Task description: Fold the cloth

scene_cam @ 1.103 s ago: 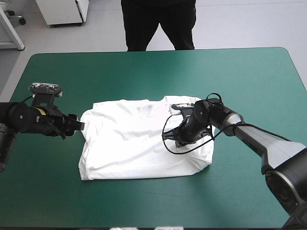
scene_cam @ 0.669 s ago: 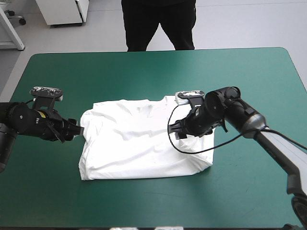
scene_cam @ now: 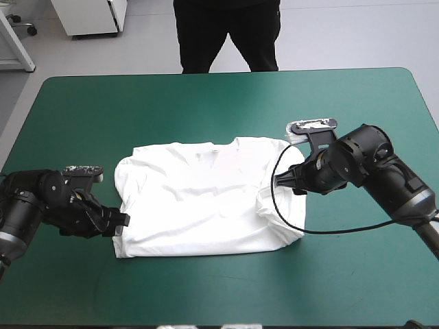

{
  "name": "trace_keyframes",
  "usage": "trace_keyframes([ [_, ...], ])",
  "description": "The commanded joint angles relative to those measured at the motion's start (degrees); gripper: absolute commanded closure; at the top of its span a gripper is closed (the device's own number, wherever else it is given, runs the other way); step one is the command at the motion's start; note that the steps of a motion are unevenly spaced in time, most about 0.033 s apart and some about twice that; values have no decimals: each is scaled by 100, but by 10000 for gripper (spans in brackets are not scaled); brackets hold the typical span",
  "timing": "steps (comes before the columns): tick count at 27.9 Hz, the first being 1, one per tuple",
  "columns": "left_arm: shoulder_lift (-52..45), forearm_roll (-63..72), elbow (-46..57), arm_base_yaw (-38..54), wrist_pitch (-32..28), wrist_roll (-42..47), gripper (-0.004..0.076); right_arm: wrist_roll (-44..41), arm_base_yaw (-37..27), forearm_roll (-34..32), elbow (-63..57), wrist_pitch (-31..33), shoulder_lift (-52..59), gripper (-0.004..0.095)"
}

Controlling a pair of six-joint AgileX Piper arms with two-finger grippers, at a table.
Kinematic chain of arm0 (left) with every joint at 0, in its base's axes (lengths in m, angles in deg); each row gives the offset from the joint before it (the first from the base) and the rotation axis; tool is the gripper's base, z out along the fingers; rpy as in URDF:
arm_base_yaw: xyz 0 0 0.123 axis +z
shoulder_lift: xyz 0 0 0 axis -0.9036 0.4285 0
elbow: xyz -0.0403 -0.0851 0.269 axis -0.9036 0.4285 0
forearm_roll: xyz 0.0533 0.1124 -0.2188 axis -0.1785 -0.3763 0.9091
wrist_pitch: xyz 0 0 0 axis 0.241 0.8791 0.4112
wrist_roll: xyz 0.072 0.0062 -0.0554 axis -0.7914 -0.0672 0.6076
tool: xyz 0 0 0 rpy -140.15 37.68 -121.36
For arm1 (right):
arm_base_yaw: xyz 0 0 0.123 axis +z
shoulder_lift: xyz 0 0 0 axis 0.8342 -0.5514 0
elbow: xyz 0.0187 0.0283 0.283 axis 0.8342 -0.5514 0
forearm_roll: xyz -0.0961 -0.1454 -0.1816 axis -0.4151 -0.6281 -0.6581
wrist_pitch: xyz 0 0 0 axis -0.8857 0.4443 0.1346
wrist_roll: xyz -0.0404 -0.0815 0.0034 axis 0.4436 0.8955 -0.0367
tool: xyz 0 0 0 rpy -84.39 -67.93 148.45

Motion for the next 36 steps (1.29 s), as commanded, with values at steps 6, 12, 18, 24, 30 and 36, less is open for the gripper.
trace_keyframes([
  [6,-115,111,1005,5,-1045,34,235,-13,6,-124,161,-158,192,399],
  [12,214,111,1171,5,-1300,-94,235,-13,6,-133,161,-179,192,426],
  [18,747,172,1395,5,-1598,-128,235,-13,6,-133,161,-191,192,444],
  [24,1019,270,1394,-127,-1819,-118,333,-33,6,-133,161,-191,192,464],
  [30,1019,556,1394,-523,-2135,-137,729,-93,6,-133,161,-191,192,467],
  [36,1019,580,1394,-678,-2163,-125,733,-92,6,-43,144,293,141,442],
])
